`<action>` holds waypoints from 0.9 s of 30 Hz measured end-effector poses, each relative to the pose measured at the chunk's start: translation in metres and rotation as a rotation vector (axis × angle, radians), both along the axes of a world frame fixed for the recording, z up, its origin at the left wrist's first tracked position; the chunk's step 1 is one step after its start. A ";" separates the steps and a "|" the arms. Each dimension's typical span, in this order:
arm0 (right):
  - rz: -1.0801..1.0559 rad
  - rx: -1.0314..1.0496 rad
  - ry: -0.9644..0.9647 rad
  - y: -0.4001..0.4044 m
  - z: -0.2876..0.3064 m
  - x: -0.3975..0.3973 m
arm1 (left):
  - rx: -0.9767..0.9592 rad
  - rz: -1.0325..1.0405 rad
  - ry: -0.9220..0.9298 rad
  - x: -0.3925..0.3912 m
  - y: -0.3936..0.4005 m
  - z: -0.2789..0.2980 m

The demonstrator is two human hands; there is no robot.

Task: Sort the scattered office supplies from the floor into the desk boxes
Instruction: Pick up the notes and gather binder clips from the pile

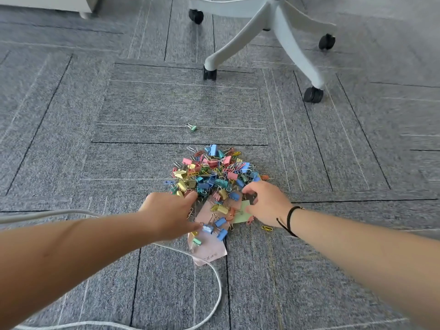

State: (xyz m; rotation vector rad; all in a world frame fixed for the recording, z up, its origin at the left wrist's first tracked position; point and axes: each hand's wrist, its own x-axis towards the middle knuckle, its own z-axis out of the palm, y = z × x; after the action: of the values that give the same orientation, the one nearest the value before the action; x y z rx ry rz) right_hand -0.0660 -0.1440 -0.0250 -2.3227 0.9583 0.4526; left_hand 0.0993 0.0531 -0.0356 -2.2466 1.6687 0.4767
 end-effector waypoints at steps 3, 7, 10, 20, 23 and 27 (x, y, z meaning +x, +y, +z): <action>-0.188 0.088 -0.069 0.010 0.004 0.005 | -0.005 0.026 -0.009 0.008 0.000 0.003; -0.515 0.189 -0.073 0.018 -0.001 0.021 | -0.006 0.128 -0.010 0.011 0.001 0.007; -0.739 0.390 -0.069 0.023 -0.007 0.030 | -0.040 0.243 0.060 0.010 0.000 0.010; -0.796 0.773 0.005 0.026 -0.009 0.036 | -0.102 0.328 0.427 -0.021 0.001 0.018; -0.752 0.851 -0.049 0.033 -0.010 0.035 | -0.116 0.342 0.485 -0.023 -0.001 0.020; -0.709 0.793 -0.101 0.041 -0.011 0.034 | -0.130 0.372 0.511 -0.019 0.000 0.017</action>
State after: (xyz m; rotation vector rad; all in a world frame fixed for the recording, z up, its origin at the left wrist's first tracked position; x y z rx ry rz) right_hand -0.0321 -0.1027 -0.0361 -1.1943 1.1919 0.3215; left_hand 0.0803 0.0536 -0.0190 -2.7090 1.5159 1.1428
